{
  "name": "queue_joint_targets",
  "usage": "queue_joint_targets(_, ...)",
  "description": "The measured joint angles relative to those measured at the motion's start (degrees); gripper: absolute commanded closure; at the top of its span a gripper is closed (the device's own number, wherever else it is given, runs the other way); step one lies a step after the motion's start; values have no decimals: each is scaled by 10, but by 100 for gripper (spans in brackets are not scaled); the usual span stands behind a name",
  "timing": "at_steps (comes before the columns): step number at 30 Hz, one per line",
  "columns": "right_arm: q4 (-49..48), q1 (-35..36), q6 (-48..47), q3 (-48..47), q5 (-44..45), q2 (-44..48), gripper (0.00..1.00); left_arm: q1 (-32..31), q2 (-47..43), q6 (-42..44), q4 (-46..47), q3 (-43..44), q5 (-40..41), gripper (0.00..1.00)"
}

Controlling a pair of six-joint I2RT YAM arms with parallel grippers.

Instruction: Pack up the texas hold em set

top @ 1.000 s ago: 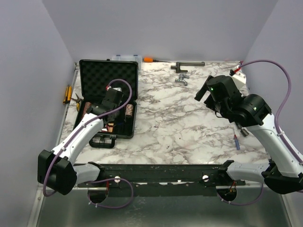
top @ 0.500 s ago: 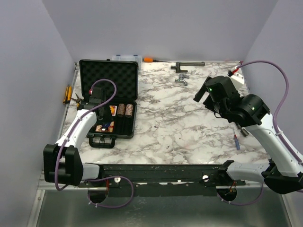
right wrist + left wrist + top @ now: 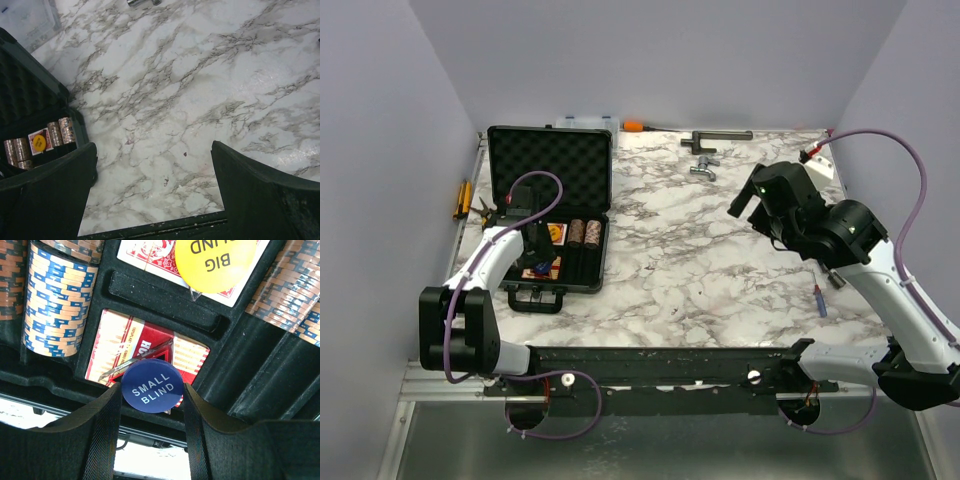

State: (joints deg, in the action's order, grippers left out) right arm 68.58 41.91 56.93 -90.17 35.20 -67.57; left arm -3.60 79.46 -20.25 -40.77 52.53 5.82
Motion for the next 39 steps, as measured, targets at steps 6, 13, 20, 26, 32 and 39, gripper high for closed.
queue_joint_targets(6, 0, 0, 1, 13, -1, 4, 0, 2, 2, 0, 6, 0, 0, 47)
queue_joint_targets(13, 0, 0, 2, 16, -1, 11, 0, 2, 2, 0, 9, -1, 3, 29)
queue_joint_targets(20, 0, 0, 2, 16, -1, 14, 0, 3, -4, 0, 8, -6, 3, 34)
queue_joint_targets(26, 0, 0, 2, 21, -1, 14, 0, -3, -60, 15, 9, -5, -40, 39)
queue_joint_targets(32, -8, 0, 2, 27, -4, 14, 0, -58, -81, 24, 10, 13, -94, 43)
queue_joint_targets(39, -12, 0, 3, 28, -6, 14, 0, -159, -38, 12, 21, 24, -127, 42)
